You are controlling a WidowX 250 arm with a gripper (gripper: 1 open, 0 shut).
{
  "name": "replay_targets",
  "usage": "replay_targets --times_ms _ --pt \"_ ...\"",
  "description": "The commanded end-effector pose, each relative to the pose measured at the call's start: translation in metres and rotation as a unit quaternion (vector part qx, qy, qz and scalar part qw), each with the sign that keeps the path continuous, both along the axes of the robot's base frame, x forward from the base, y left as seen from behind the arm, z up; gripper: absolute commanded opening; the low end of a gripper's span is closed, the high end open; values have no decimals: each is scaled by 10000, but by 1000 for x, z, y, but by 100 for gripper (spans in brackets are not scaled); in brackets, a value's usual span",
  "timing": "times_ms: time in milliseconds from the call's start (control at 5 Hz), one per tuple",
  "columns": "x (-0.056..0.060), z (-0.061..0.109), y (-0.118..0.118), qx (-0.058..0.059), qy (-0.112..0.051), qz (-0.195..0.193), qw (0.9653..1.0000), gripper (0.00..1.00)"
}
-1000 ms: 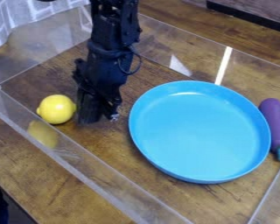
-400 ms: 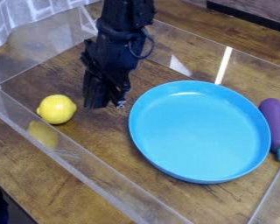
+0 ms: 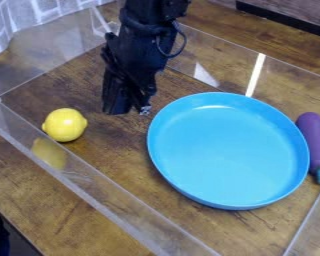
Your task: Put the lemon on the blue tray
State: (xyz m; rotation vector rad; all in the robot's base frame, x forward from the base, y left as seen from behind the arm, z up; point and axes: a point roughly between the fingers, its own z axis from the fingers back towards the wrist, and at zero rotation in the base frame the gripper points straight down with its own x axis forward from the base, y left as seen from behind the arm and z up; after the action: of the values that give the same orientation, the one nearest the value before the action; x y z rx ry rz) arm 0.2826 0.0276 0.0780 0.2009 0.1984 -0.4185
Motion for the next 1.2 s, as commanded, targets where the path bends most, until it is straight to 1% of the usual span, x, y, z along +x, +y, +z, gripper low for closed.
replay_targets --times_ms 0,400,1000 --pt "12 20 -1 22 -425 -108 9990 100" --pt "13 12 6 58 -377 -190 9991 100" --pt "6 -6 25 42 -202 -276 9994 100"
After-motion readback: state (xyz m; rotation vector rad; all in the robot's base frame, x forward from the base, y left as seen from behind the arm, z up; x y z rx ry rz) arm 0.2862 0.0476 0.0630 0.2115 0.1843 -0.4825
